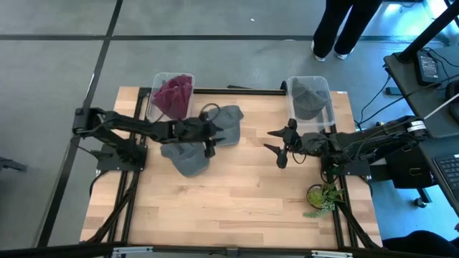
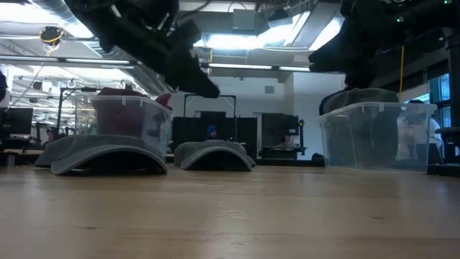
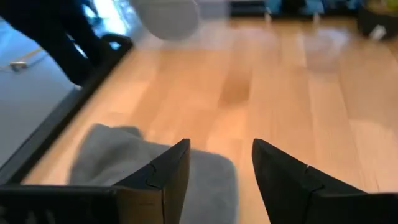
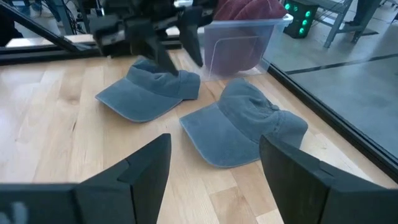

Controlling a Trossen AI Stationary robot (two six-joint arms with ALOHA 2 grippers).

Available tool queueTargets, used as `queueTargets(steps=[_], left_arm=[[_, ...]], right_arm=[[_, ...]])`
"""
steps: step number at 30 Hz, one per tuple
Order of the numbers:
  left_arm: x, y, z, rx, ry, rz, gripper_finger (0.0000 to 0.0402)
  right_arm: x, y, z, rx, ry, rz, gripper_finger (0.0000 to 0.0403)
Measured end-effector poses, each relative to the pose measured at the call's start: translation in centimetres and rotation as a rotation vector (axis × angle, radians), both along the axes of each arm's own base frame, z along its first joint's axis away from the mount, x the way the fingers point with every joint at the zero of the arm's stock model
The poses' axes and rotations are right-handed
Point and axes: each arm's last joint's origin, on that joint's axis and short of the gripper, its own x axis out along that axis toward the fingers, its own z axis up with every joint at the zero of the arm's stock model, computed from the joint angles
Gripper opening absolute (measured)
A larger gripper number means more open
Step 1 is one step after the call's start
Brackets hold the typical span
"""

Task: Pick & Place hat
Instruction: Put the top gray cap into the right transparent bin

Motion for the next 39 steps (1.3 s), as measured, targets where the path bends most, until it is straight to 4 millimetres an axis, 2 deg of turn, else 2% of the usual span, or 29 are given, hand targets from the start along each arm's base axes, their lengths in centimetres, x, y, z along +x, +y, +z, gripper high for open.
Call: queueTargets(steps=[7, 11, 18, 21, 25, 33, 39], left_arm=[[1.5, -0.7, -3.6, -0.029, 0.099, -0.044, 0.0169], [2.3, -1.2, -5.2, 0.019, 0.130, -0.051, 0.0169], [3.4, -4.5, -7.7, 0.291, 0.247, -0.020, 0.0169], [3.8, -5.7, -8.4, 0.435, 0.288, 0.062, 0.0169], [4.4, -6.5, -9.2, 0.498, 0.314, 0.099, 0.0169], [5.2, -5.9, -10.7, 0.598, 0.367, 0.267, 0.0168], [5.2, -5.5, -10.7, 0.586, 0.373, 0.274, 0.0162]], right_arm=[[0.8, 0.1, -1.2, -0.010, 0.067, 0.000, 0.0244], [1.2, 0.2, -1.9, -0.018, 0.102, 0.001, 0.0244], [1.5, 0.2, -2.2, -0.038, 0.123, 0.008, 0.0244], [1.5, 0.2, -2.2, -0.043, 0.119, 0.010, 0.0244], [1.5, 0.2, -2.1, -0.049, 0.115, 0.012, 0.0244], [1.5, 0.2, -2.1, -0.042, 0.111, 0.010, 0.0244], [1.5, 0.2, -2.1, -0.039, 0.109, 0.008, 0.0244]])
